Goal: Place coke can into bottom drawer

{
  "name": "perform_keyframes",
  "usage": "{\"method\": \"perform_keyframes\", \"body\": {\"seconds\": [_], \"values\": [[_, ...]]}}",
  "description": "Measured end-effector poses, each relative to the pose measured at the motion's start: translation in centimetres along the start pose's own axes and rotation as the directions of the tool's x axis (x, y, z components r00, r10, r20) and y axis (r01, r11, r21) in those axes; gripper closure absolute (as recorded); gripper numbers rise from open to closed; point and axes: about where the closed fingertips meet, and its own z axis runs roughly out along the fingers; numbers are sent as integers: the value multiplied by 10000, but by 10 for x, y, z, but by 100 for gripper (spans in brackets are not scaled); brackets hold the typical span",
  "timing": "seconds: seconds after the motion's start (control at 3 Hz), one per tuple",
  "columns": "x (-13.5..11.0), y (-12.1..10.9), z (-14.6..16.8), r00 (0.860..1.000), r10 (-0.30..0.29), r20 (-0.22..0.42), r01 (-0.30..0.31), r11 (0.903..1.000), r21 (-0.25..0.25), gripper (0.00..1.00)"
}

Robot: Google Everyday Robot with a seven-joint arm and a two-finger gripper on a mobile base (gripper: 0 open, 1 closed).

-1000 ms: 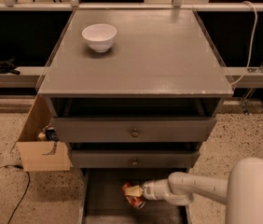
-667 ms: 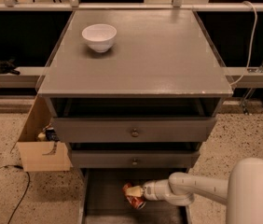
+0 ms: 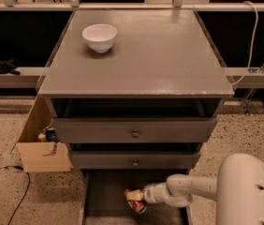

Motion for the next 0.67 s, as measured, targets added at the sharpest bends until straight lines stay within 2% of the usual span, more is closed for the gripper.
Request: {"method": "perform_keyframes", "body": {"seconds": [0.67], "values": [[15, -9, 3, 9999, 113, -54, -111, 9994, 315, 100]]}}
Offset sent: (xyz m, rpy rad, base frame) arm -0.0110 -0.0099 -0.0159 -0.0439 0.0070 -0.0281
